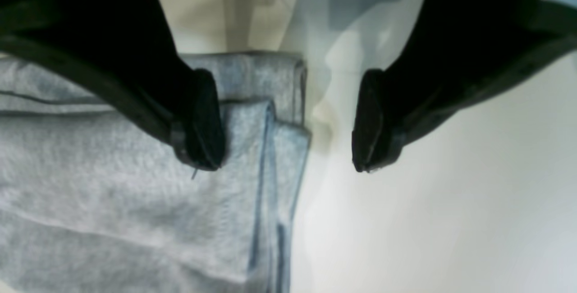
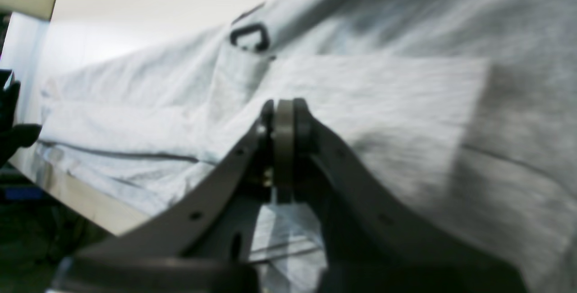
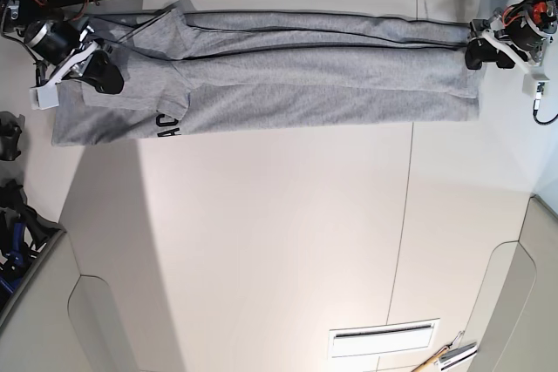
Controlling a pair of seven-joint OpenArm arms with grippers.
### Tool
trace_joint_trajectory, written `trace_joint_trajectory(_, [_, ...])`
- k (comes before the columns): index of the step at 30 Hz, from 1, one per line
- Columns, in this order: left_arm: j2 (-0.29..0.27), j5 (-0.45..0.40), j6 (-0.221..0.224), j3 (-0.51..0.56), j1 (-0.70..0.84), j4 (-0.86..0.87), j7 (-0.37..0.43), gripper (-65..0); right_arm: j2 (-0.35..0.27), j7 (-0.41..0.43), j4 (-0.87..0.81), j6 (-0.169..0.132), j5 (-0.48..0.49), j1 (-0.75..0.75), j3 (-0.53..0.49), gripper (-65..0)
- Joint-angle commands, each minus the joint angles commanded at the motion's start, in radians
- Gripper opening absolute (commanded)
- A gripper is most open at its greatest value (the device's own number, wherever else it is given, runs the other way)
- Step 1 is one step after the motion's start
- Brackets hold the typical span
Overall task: Fold the T-shirt properly
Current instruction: 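Pull the folded strip taut and flatten it with both grippers, then carry the strip end with the left gripper toward the right gripper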
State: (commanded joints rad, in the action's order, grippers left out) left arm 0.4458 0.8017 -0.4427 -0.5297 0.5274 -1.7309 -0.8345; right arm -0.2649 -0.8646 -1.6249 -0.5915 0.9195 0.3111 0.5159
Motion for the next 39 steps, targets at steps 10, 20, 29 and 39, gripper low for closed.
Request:
trace_joint_trajectory(10, [-0.022, 0.106, -0.069, 0.0, -0.043, 0.093, -0.043, -17.4, 0.002, -0.004, 0.0, 0.0, 0.001, 0.0, -0.013, -65.0])
trace_joint_trajectory(20, [-0.022, 0.189, -0.198, 0.079, -0.043, 0.113, -0.114, -17.6, 0.002, -0.004, 0.0, 0.0, 0.008, 0.0, -0.013, -65.0])
trace_joint_trajectory(29, [-0.022, 0.143, -0.198, 0.106, -0.079, 0.102, -0.019, -65.0, 0.002, -0.005, 0.0, 0.0, 0.008, 0.0, -0.013, -65.0])
trace_joint_trajectory(39, [-0.022, 0.046, -0.167, 0.034, -0.127, -0.134, -0.053, -65.0, 0.002, -0.015, -0.003, 0.0, 0.061, -0.006, 0.008, -65.0])
